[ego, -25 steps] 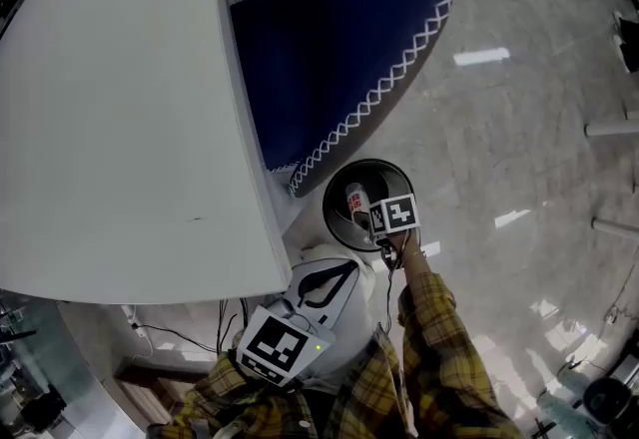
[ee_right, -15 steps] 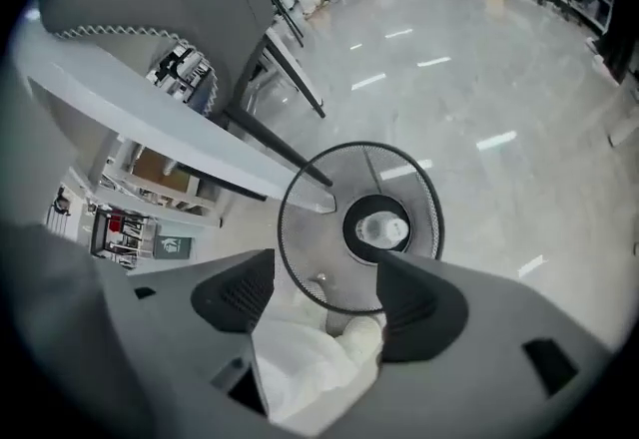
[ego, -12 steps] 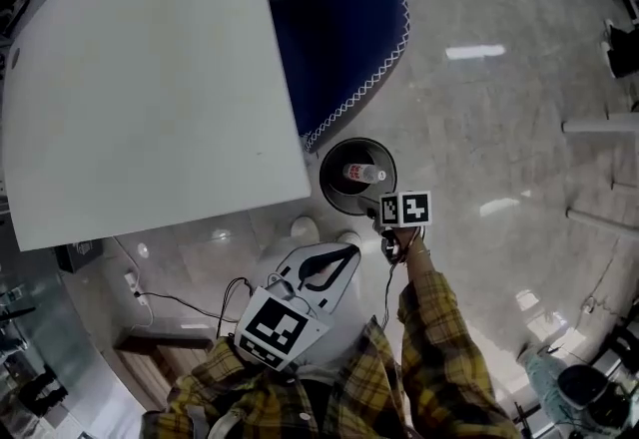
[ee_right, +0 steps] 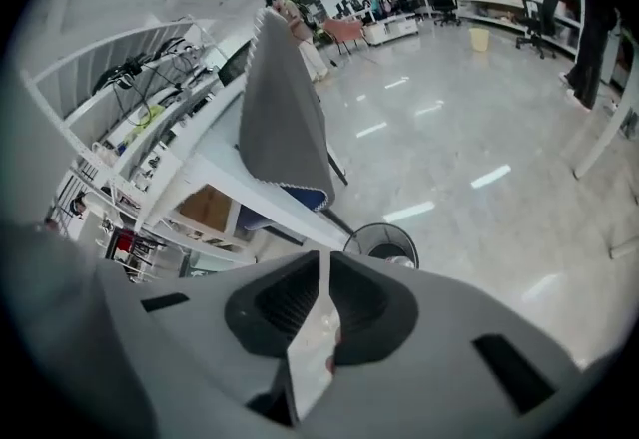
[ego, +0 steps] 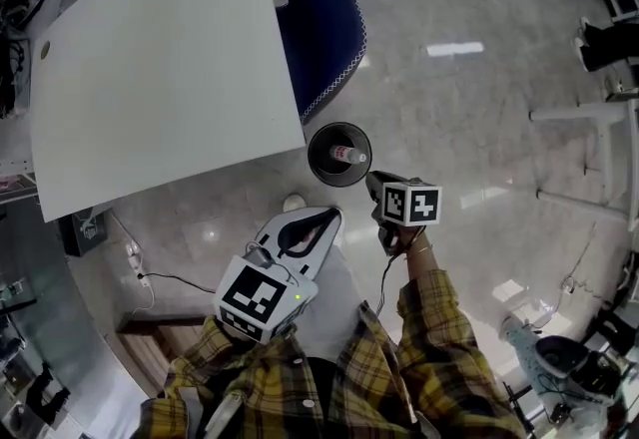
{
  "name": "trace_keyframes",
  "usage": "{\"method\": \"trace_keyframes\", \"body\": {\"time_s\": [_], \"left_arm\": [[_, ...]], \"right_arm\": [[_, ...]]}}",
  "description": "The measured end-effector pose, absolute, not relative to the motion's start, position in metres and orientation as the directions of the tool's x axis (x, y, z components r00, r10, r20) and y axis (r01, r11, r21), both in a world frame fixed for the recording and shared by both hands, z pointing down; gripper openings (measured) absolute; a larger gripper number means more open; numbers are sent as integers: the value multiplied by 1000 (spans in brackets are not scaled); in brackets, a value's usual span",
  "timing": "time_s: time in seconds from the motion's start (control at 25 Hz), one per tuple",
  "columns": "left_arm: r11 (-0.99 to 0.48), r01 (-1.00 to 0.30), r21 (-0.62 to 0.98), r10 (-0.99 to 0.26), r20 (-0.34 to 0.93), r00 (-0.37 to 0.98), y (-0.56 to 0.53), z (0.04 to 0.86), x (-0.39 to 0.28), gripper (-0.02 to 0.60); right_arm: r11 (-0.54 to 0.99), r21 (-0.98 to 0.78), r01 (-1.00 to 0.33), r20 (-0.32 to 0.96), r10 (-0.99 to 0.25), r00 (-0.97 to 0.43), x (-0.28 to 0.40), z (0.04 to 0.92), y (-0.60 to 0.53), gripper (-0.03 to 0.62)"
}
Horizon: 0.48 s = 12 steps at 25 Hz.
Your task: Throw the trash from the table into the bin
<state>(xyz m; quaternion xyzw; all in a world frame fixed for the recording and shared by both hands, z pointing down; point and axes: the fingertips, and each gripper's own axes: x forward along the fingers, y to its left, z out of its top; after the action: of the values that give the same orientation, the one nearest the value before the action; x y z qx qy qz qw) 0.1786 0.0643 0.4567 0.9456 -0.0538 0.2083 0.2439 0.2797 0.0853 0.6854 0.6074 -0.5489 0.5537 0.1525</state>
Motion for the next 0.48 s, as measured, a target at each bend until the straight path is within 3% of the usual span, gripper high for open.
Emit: {"method": "trace_keyframes", "body": {"time_s": [0.48], "left_arm": [[-898, -200, 392, -100, 260, 960, 76, 331, 187, 9]], "right_arm": [[-133, -446, -885, 607, -771, -190, 256, 459, 107, -1]]}}
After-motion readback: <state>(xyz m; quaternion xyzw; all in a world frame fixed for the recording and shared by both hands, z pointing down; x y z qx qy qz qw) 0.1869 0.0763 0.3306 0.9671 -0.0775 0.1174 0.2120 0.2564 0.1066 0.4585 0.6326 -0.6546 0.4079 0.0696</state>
